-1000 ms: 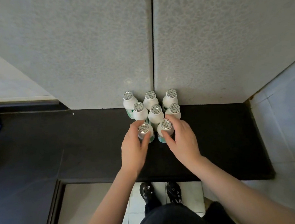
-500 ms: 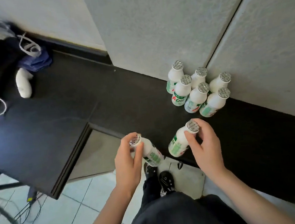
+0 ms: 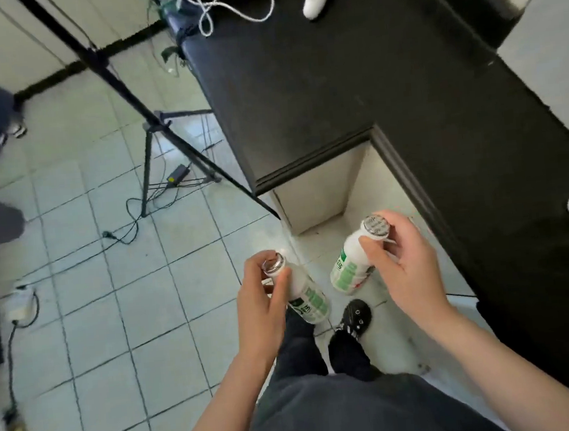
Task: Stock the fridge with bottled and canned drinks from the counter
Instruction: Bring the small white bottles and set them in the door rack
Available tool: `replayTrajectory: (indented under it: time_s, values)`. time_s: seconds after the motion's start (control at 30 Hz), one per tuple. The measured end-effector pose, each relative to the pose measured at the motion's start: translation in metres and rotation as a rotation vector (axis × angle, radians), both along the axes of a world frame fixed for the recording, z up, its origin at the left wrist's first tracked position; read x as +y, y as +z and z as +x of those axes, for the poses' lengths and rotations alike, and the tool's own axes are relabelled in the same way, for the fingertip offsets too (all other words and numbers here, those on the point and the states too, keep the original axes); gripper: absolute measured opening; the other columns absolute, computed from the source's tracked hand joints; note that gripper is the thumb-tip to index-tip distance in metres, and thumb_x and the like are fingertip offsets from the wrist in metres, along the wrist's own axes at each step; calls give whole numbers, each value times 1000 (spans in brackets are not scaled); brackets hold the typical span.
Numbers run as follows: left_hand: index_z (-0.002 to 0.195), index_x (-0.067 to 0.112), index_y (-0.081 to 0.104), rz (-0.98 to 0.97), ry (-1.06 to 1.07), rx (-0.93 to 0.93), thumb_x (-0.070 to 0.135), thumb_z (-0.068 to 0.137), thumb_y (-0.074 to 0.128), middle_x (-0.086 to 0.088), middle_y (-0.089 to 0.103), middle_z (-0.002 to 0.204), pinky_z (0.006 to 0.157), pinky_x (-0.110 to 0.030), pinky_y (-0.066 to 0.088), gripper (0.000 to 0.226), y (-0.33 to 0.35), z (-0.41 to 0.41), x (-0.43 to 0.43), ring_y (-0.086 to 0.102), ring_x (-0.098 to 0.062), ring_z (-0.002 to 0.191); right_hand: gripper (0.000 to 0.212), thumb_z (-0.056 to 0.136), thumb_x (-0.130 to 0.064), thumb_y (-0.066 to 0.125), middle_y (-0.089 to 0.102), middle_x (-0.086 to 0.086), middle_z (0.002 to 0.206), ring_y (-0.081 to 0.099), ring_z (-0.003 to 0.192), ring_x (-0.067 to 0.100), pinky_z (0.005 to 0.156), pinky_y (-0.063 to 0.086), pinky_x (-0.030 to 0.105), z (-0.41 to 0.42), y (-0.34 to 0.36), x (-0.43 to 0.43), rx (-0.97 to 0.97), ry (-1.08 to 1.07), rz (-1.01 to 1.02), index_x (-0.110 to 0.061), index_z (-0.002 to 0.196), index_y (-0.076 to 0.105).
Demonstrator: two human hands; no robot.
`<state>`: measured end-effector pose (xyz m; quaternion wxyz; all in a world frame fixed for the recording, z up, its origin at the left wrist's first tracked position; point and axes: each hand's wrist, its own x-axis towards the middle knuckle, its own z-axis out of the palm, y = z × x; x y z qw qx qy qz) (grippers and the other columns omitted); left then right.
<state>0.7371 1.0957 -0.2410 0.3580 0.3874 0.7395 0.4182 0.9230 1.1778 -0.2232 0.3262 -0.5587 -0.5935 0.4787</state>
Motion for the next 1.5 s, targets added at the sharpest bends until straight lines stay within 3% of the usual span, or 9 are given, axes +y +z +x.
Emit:
replayTrajectory:
  time_s: [0.1,0.2,0.33,0.57,0.8,0.93,1.1,1.27,1.5]
  values:
    - [100,51,47,9,170,-17,29,91,53,27,60,98,64,-8,43,24,3,-36,-34,57,2,80,22,87,-36,62,62,-17,101,61,95,8,84,53,37,-45,5,-1,-34,167,50,-41,106,53]
    - [101,53,47,-1,293,-25,20,95,56,26,60,98,64,-23,50,35,3,-76,-70,58,-3,79,24,87,-35,62,61,-16,104,61,97,11,84,53,39,-95,9,-12,-59,294,69,-49,103,50]
    - [108,50,49,8,392,-40,21,94,55,27,60,98,64,-17,49,33,3,-135,-121,60,-3,78,20,85,-41,58,61,-16,105,60,97,4,82,52,30,-176,10,-47,-26,415,85,-50,102,51]
    - [114,50,52,45,509,44,24,93,56,21,61,111,74,-14,50,33,15,-285,-232,60,1,96,18,89,-28,61,62,-13,100,60,94,9,77,54,35,-352,11,-129,5,633,111,-40,99,54]
    - [111,50,52,112,919,162,28,93,57,21,59,111,72,-18,50,28,32,-394,-357,59,1,95,22,88,-30,61,61,-22,96,59,89,-3,70,48,15,-521,40,-204,75,953,208,-48,96,53]
    - [105,55,51,135,1175,148,23,92,59,21,60,108,69,-10,48,36,29,-415,-413,59,2,93,25,87,-28,62,61,-13,100,60,90,1,71,49,18,-596,44,-251,67,1161,221,-49,97,52]
    - [114,44,51,55,1418,84,19,91,59,15,60,113,80,-25,50,35,6,-432,-459,59,-7,100,25,86,-23,63,63,-14,95,61,88,3,71,51,18,-680,33,-304,91,1369,206,-45,95,55]
    - [119,38,52,-20,1489,73,17,90,61,10,60,115,83,-37,53,36,-11,-506,-487,60,-15,101,24,87,-22,63,65,-16,96,62,89,0,72,51,14,-782,16,-327,97,1500,208,-42,99,56]
    - [111,52,47,-43,1483,164,20,90,61,16,56,114,84,-20,49,41,13,-663,-507,55,0,103,29,85,-24,64,62,-22,98,59,93,-4,71,49,9,-947,27,-354,132,1555,214,-48,98,53]
